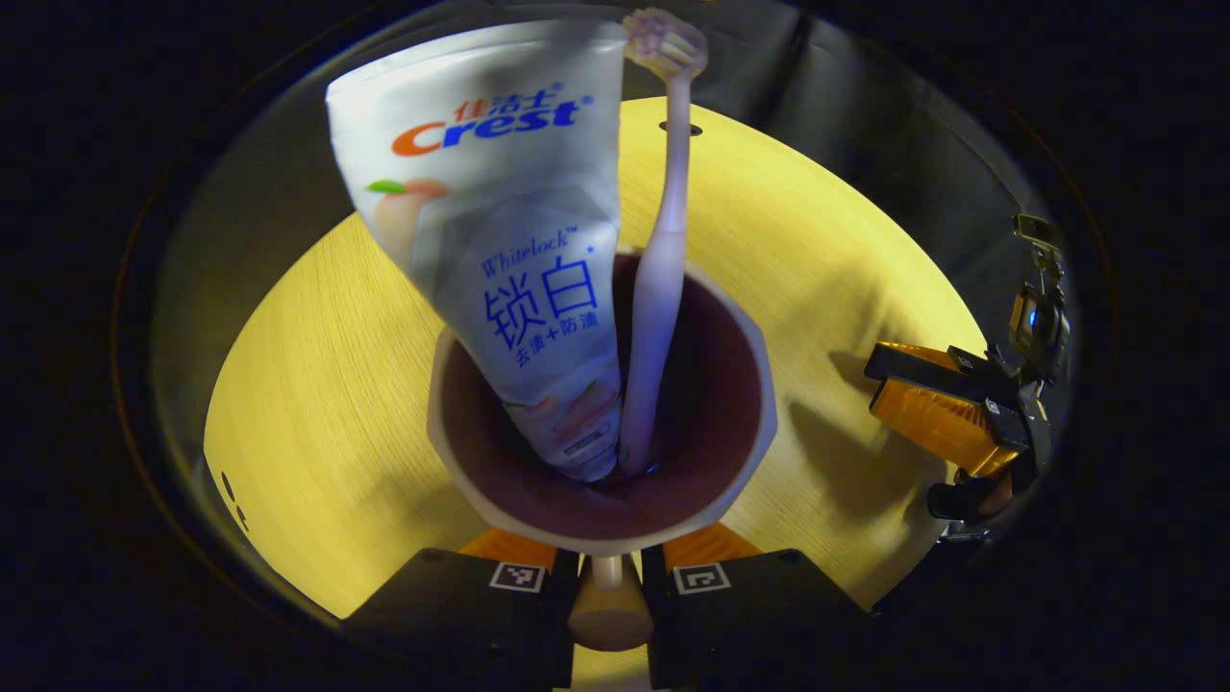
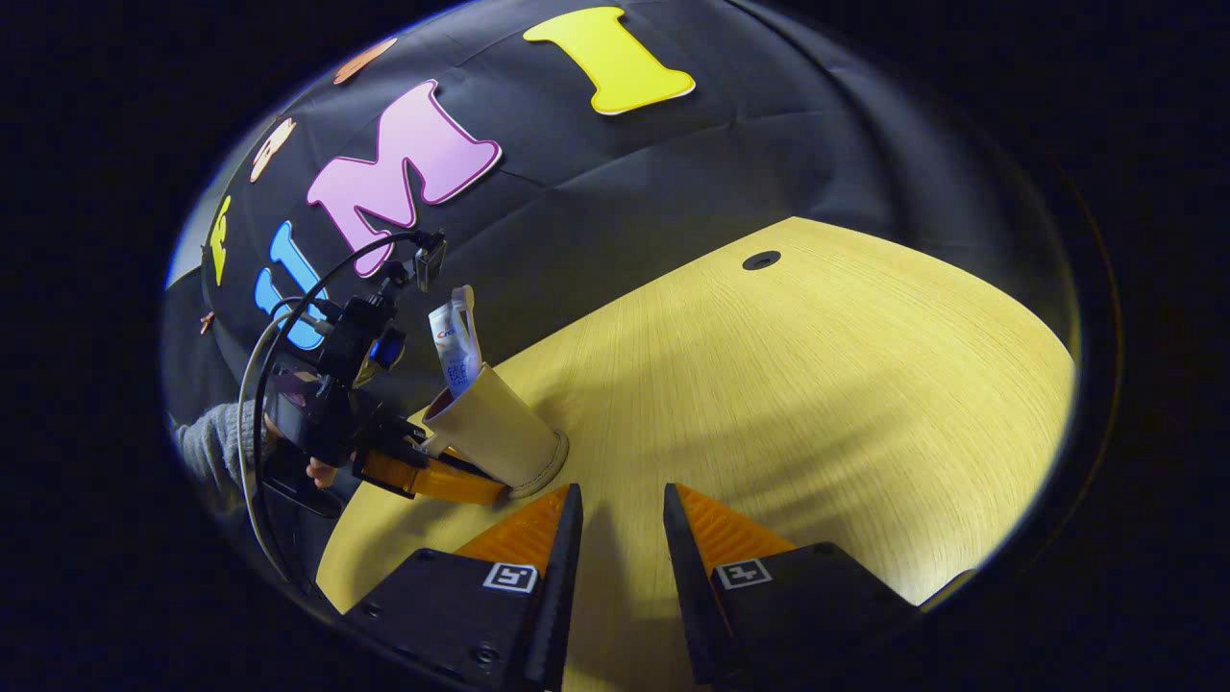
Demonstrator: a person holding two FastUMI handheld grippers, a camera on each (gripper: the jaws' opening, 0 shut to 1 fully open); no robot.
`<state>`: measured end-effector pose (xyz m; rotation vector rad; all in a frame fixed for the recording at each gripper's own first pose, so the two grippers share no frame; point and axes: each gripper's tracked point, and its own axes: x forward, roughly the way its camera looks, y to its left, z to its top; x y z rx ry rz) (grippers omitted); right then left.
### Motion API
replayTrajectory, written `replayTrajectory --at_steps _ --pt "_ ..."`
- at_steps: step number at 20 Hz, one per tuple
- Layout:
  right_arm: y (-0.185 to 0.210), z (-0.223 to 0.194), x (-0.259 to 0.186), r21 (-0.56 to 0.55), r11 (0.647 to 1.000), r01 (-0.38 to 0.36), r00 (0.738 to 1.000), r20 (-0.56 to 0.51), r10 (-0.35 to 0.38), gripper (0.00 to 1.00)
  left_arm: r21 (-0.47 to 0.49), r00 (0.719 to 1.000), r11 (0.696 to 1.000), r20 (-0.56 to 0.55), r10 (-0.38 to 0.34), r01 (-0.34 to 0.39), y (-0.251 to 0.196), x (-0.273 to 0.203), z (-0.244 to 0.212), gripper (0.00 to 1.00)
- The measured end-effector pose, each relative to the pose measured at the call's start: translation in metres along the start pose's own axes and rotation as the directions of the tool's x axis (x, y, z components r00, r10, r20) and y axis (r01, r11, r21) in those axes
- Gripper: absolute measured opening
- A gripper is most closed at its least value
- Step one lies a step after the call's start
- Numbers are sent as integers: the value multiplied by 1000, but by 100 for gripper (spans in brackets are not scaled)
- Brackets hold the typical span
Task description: Put the toothbrush and toothpaste on the desktop into the cup, then pick up the cup and place it on the coaster on the desktop.
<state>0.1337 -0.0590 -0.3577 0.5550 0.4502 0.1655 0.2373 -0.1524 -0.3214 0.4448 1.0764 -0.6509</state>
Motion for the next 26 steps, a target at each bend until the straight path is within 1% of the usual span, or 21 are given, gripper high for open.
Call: replayTrajectory --at_steps 1,3,4,5,6,8,9,11,13,14,15,16,17,19,22,23,26 --pt "-1 0 0 3 1000 1 1000 1 -1 52 1 1000 1000 -5 1 -1 -1 0 -2 34" --pt "-1 0 0 6 1000 3 1000 2 -3 52 8 1000 1000 -4 11 -11 1 0 -2 34" --pt "0 0 1 7 1000 5 1000 1 -5 52 9 1000 1000 -1 14 -14 -1 1 -1 30" --pt "1 0 2 7 1000 4 1000 1 -4 52 10 1000 1000 0 17 -17 -2 1 -2 39" --pt "2 -1 2 7 1000 3 1000 -1 -3 52 10 1000 1000 5 17 -17 -1 0 -1 35" --pt "5 -2 1 2 1000 1 1000 -2 -1 52 0 1000 1000 13 2 -2 -3 0 -1 37" --pt "7 -3 2 -1 1000 0 1000 -3 0 52 -3 1000 1000 23 2 -2 -4 0 0 42" --pt "9 -4 2 0 1000 -1 1000 -8 1 52 3 999 1000 52 10 -10 -2 -3 7 61" --pt "12 -4 2 3 1000 -1 1000 -7 1 52 5 997 1000 75 22 -22 0 -7 11 61" --pt "14 -3 2 4 1000 0 1000 -4 0 52 2 996 999 82 33 -33 3 -9 11 64" --pt "15 -3 2 5 1000 2 1000 -2 -2 52 1 995 999 91 43 -44 5 -10 10 73" --pt "17 -1 1 6 1000 2 1000 0 -2 52 -2 993 998 104 55 -55 9 -10 12 77" --pt "20 -2 1 6 1000 1 1000 -1 -1 52 -7 991 998 123 56 -55 10 -11 13 83" --pt "25 -3 0 1 1000 0 1000 -5 0 52 -18 987 998 151 62 -60 12 -14 14 86" --pt "36 0 -4 -10 1000 2 1000 -8 -2 52 -49 977 995 194 93 -85 13 -18 14 87" --pt "42 1 -7 -12 1000 4 1000 -9 -4 52 -61 971 994 214 103 -93 13 -23 15 90" --pt "56 6 -15 -25 999 20 1000 -14 -21 52 -85 950 989 280 140 -120 14 -43 14 92"
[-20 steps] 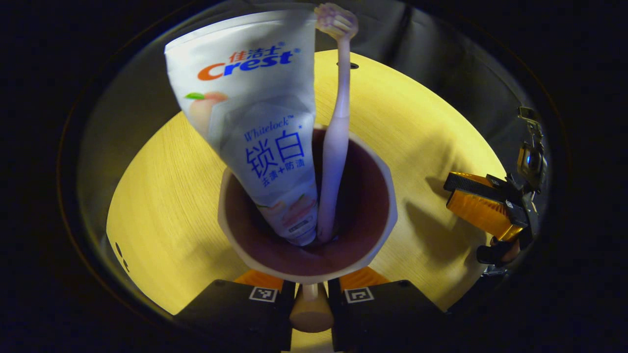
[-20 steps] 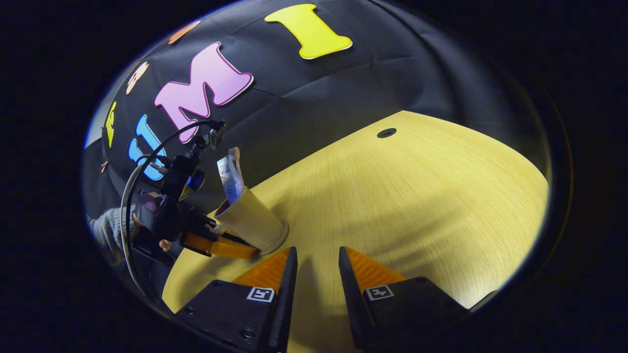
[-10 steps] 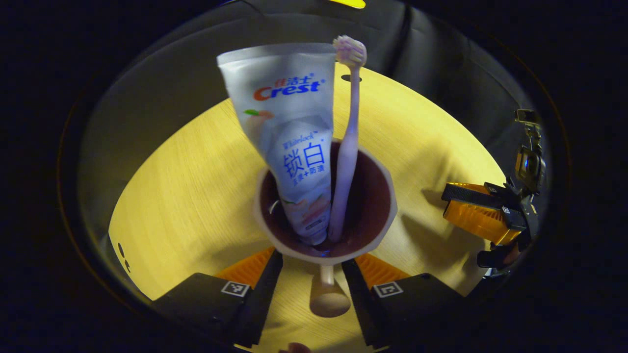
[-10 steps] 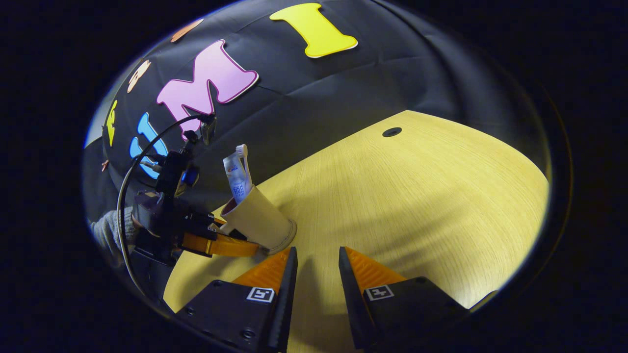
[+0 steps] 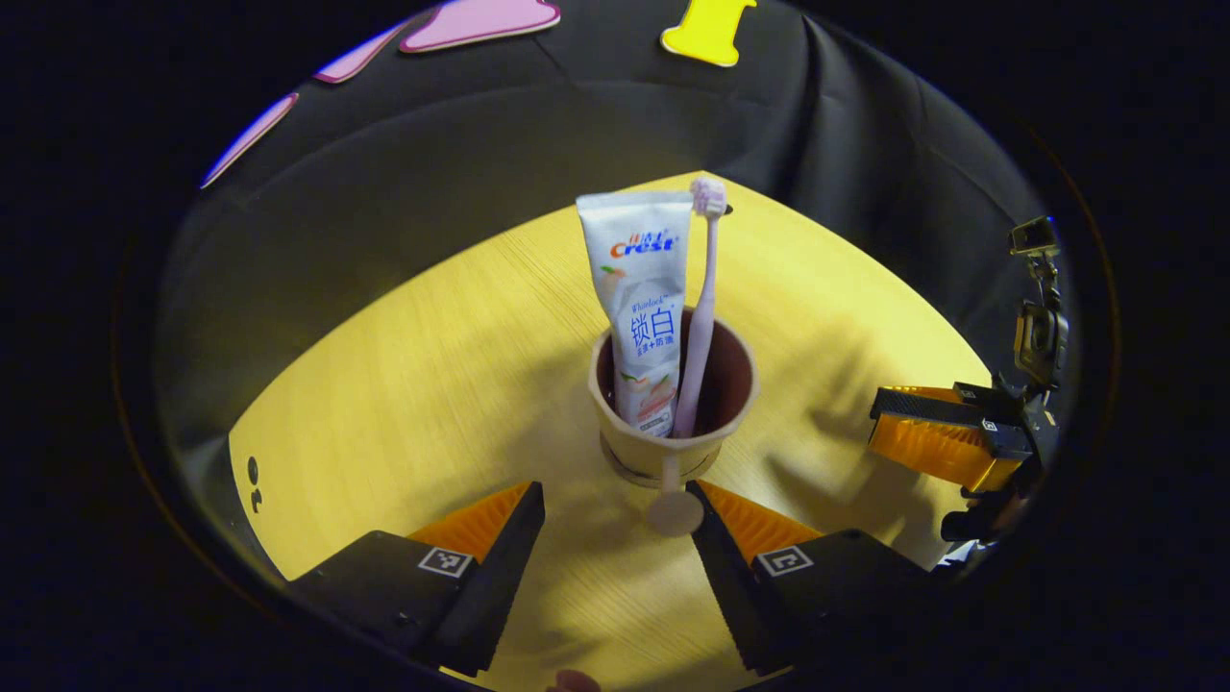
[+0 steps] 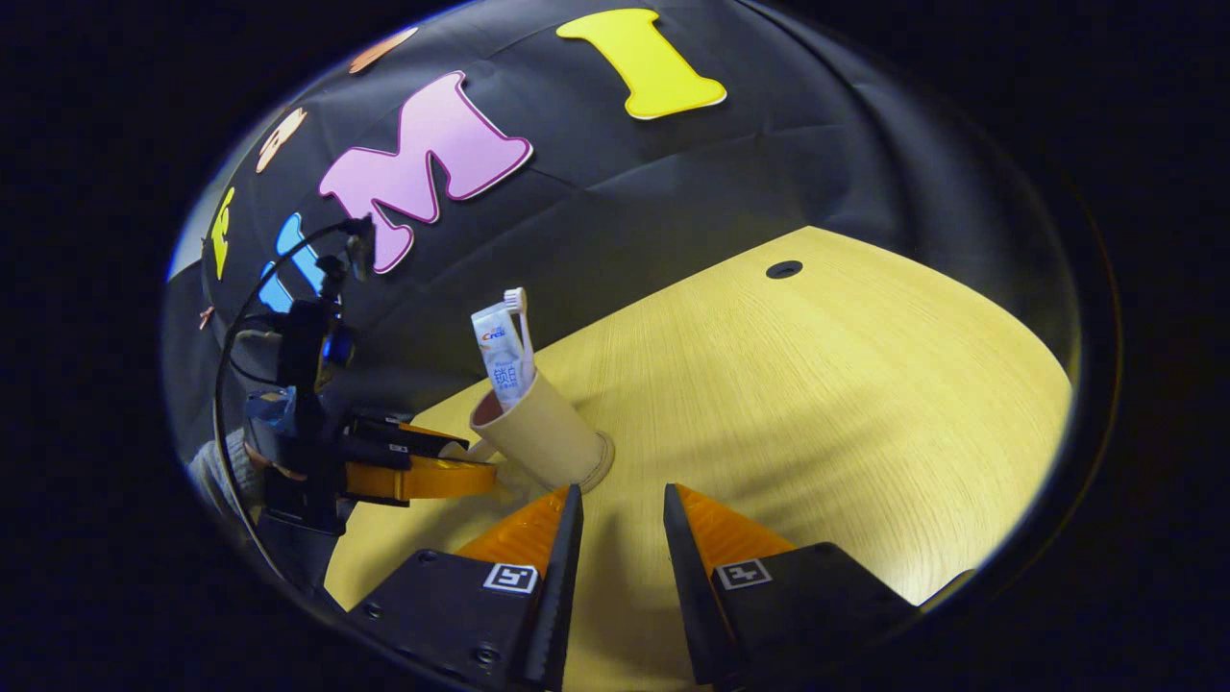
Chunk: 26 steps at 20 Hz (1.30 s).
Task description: Put the toothbrush and toothpaste on the desktop into the cup, then pick up the cup and place it on the coaster on the desktop.
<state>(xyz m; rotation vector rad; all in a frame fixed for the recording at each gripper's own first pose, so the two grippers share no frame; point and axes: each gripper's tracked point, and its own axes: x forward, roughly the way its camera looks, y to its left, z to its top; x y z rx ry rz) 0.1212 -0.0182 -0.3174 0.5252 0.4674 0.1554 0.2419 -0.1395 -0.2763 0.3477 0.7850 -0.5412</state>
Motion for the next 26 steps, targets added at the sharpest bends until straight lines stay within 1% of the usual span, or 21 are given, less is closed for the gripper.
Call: replayTrajectory --at_steps 2,3,4,5,6,7,8,9,10,11,12,14,15,16,18,21,23,26 --pt "13 3 -8 -7 1000 6 1000 -6 -6 52 -29 999 999 49 22 -20 0 -19 3 92" --pt "20 4 -12 -10 1000 6 1000 -10 -6 43 -56 997 998 79 21 -17 -2 -27 4 91" --pt "27 6 -15 -13 1000 9 1000 -12 -9 53 -84 995 996 102 22 -14 -3 -36 5 91" --pt "34 8 -19 -13 1000 11 1000 -19 -12 46 -114 992 993 122 26 -12 -5 -45 4 91" --pt "40 10 -23 -12 1000 14 1000 -24 -15 56 -142 990 990 139 37 -17 -5 -54 3 91" --pt "48 13 -27 -11 1000 18 999 -28 -18 56 -178 987 984 154 53 -25 -5 -63 0 91" --pt "56 16 -32 -15 1000 18 999 -31 -19 56 -221 985 975 169 45 -6 -12 -72 -2 91" --pt "64 18 -36 -23 1000 17 999 -32 -18 57 -253 984 967 177 21 25 -23 -81 -6 91" --pt "74 20 -40 -33 999 11 999 -34 -12 57 -283 981 959 192 25 31 -26 -89 -11 92" --pt "86 22 -45 -41 999 2 999 -35 -3 48 -315 975 949 217 44 27 -28 -102 -14 92" --pt "94 23 -49 -44 999 -5 999 -39 3 62 -336 971 942 232 64 18 -28 -114 -15 92" --pt "110 26 -56 -50 999 -15 999 -43 13 66 -370 959 929 258 119 -16 -24 -136 -21 92" --pt "117 27 -62 -57 998 -20 999 -45 17 66 -380 952 925 274 137 -24 -23 -144 -22 92" --pt "124 27 -67 -71 997 -25 998 -56 21 70 -394 948 919 286 140 -17 -25 -152 -24 92" --pt "138 23 -81 -103 994 -41 996 -79 33 75 -424 948 906 297 118 20 -39 -171 -28 92" --pt "159 18 -103 -114 991 -75 993 -103 63 79 -454 944 890 305 128 27 -46 -200 -38 92" --pt "168 16 -114 -127 988 -86 991 -112 72 87 -459 942 888 313 125 35 -52 -212 -43 92" --pt "178 22 -130 -144 984 -102 990 -109 86 87 -446 937 895 321 140 19 -56 -226 -48 92"
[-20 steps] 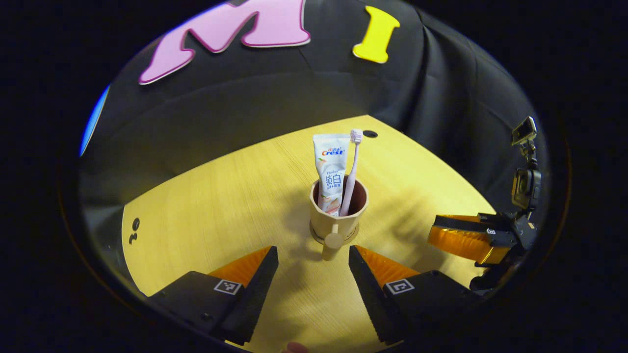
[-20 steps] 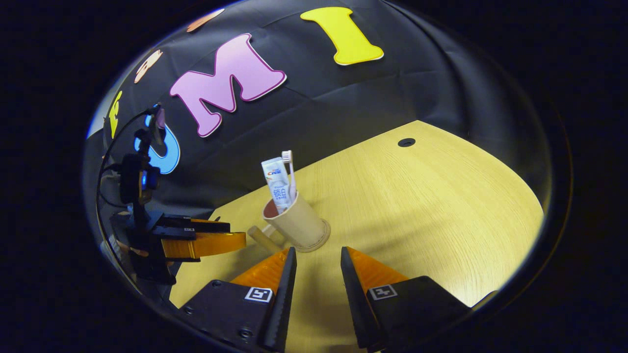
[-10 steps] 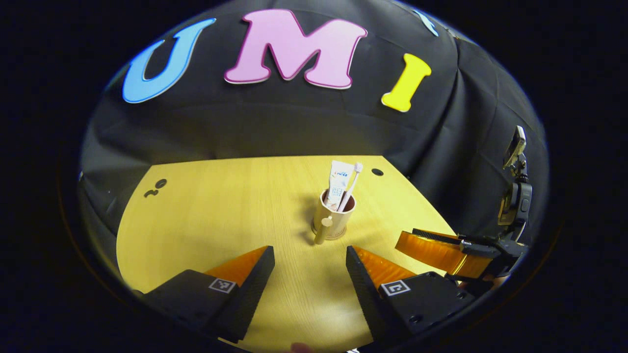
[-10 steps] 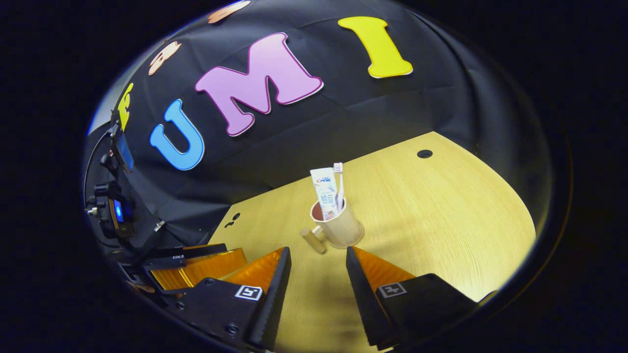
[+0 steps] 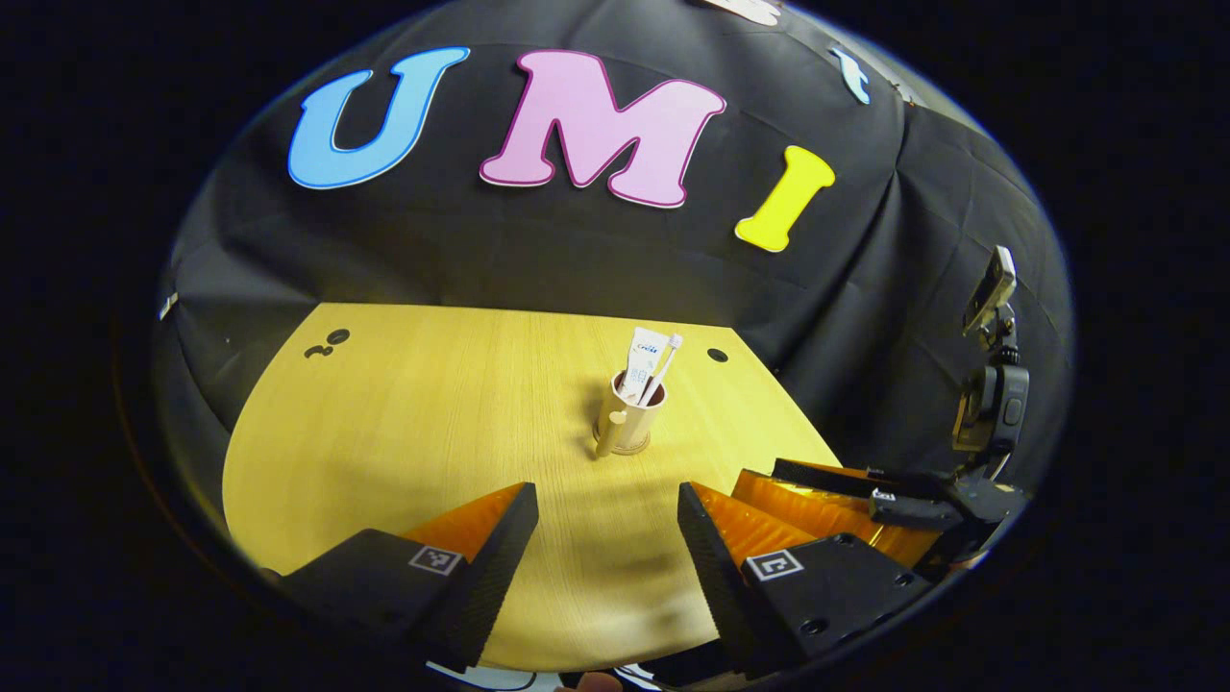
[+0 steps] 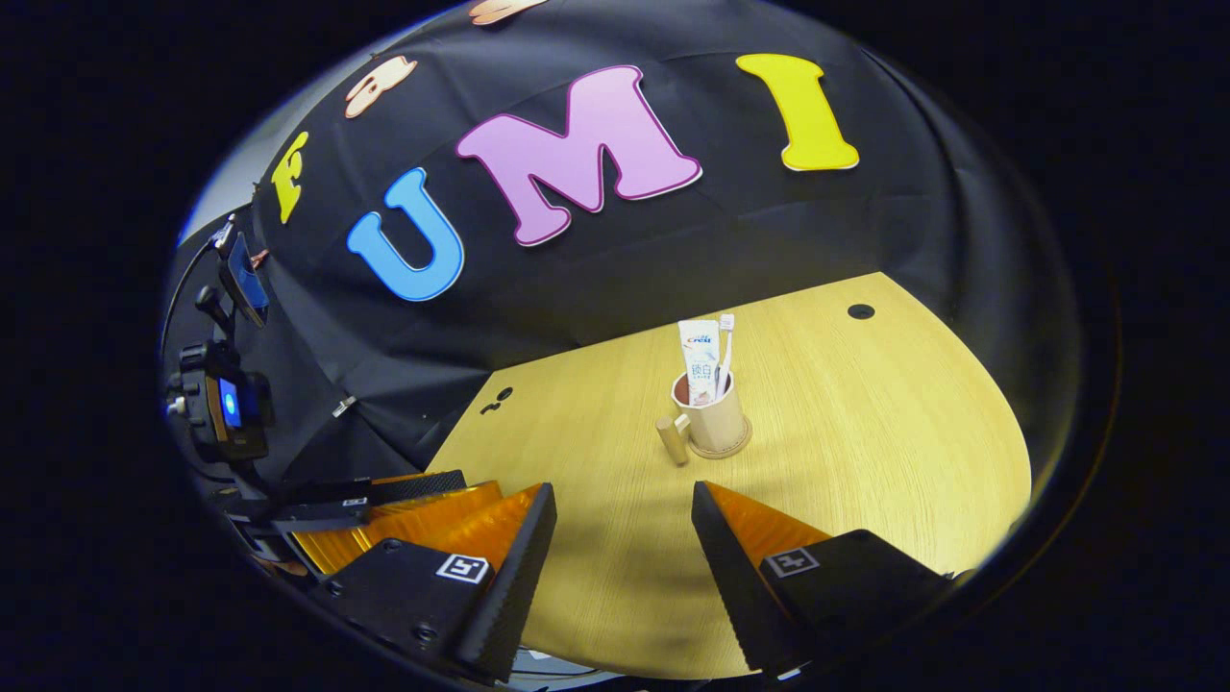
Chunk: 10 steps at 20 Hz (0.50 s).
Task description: Put the toothbrush and toothpaste on the desktop into the cup, then pick up the cup and place it on the coaster on the desktop.
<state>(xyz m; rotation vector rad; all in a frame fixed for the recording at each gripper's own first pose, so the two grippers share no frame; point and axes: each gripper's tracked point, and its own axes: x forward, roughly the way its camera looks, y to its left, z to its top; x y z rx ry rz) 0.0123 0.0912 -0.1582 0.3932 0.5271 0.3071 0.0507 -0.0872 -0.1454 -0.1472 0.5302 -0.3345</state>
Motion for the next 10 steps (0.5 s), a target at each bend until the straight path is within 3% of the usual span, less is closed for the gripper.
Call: replayTrajectory --at_steps 10 --pt "11 23 -27 -60 997 -41 999 32 43 87 -1 999 999 41 34 -34 -7 -20 9 92"
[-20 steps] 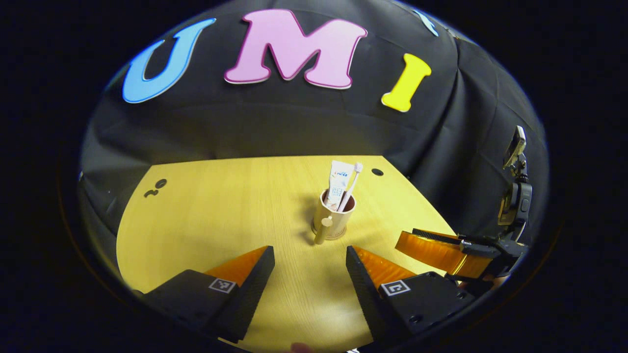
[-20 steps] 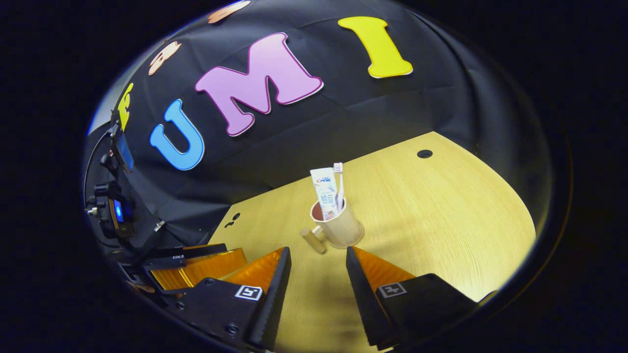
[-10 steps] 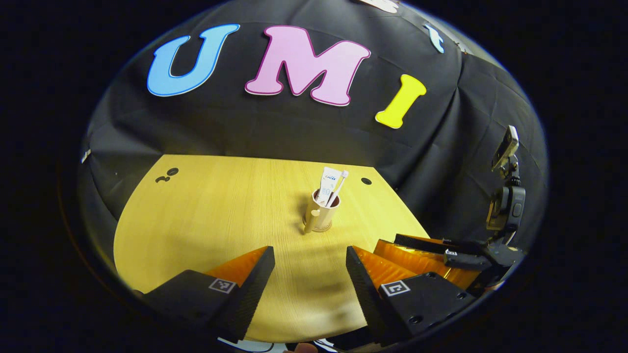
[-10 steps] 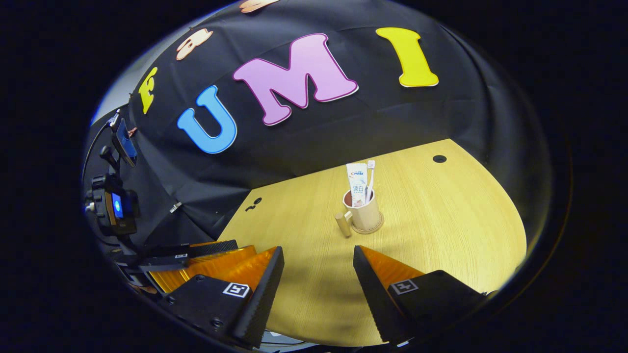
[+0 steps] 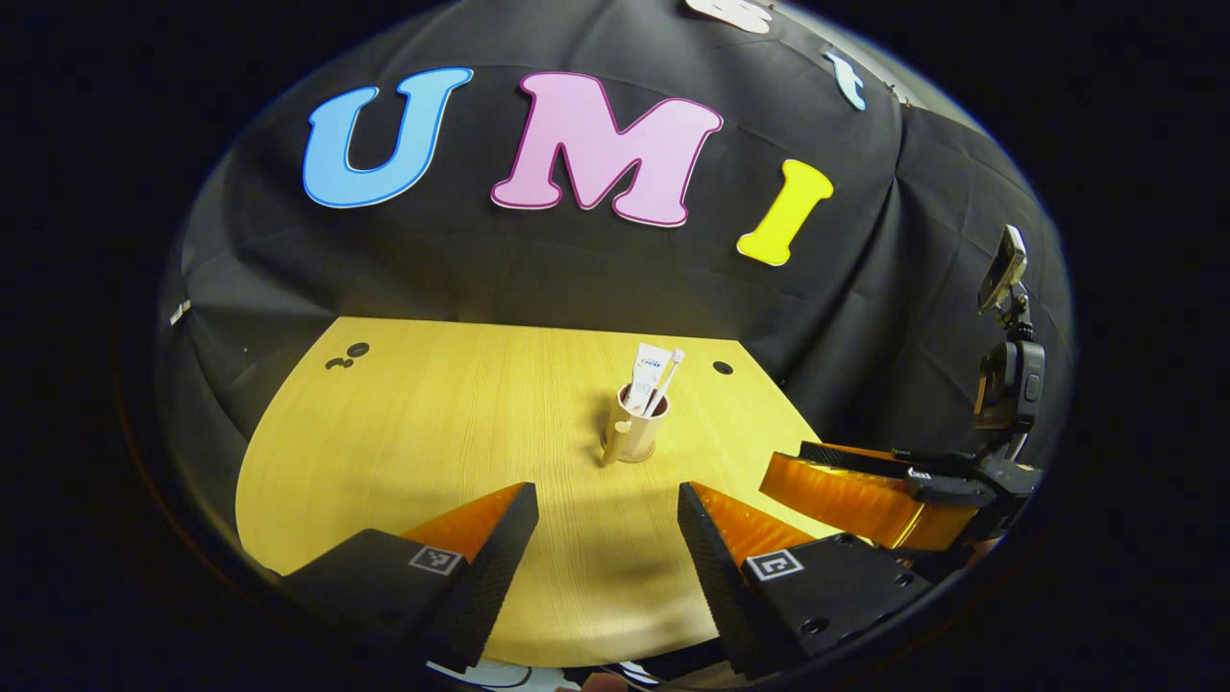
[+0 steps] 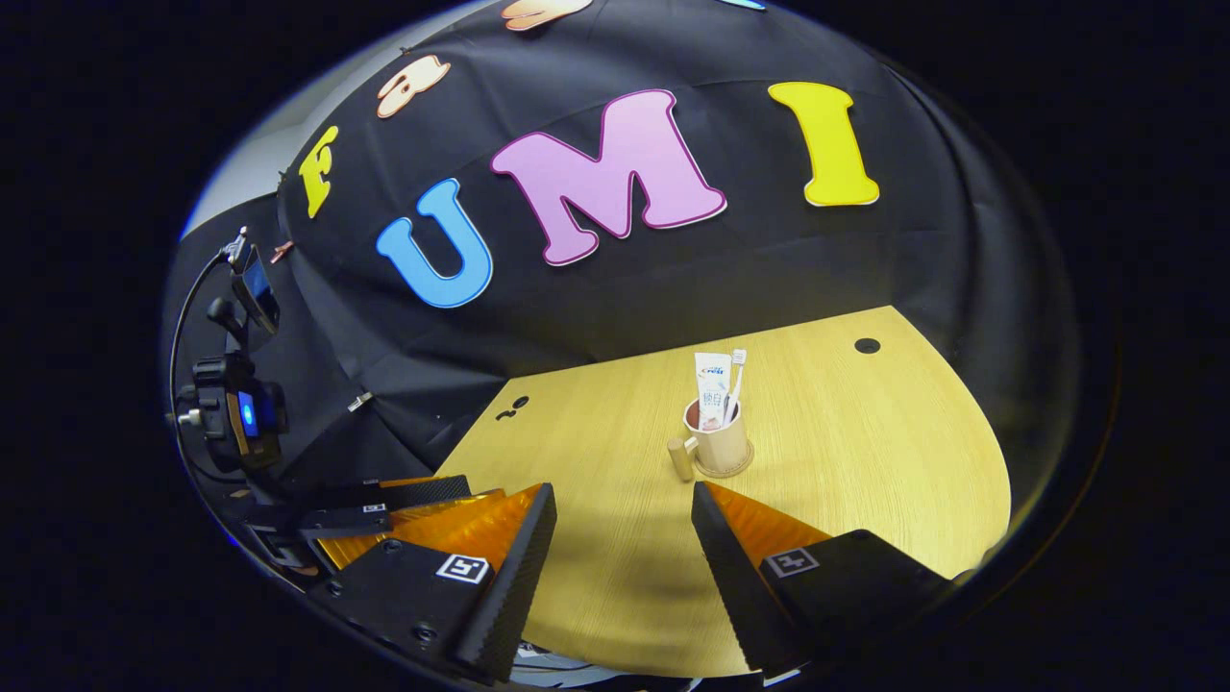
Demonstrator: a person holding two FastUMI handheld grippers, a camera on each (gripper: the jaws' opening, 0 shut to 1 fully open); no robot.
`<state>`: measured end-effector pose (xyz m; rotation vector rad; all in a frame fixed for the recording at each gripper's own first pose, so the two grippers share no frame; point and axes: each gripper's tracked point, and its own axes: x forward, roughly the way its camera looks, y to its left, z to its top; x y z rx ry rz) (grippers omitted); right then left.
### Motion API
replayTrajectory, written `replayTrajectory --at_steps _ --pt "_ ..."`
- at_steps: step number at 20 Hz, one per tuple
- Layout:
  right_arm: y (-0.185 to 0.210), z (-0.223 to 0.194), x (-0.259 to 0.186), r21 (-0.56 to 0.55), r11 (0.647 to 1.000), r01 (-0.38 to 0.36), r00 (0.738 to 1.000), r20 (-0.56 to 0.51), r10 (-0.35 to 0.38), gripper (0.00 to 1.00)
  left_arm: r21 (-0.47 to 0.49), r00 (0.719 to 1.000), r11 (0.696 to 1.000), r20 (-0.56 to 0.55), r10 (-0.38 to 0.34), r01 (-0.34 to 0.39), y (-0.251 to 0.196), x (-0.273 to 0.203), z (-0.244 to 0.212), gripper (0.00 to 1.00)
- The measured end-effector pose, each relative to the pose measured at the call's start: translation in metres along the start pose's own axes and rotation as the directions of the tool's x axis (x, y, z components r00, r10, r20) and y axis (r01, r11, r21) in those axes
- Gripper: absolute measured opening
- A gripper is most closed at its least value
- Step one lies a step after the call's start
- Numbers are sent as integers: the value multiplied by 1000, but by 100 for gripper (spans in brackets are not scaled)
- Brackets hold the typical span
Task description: Put the toothbrush and toothpaste on the desktop into the cup, then pick up the cup and place it on the coaster on the desktop.
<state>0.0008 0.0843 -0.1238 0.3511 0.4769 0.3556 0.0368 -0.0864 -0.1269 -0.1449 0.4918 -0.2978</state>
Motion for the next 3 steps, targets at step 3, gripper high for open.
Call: replayTrajectory --at_steps 3 --pt "2 3 -3 -3 1000 -8 1000 6 8 88 10 1000 1000 -1 -2 2 -5 -1 0 92"
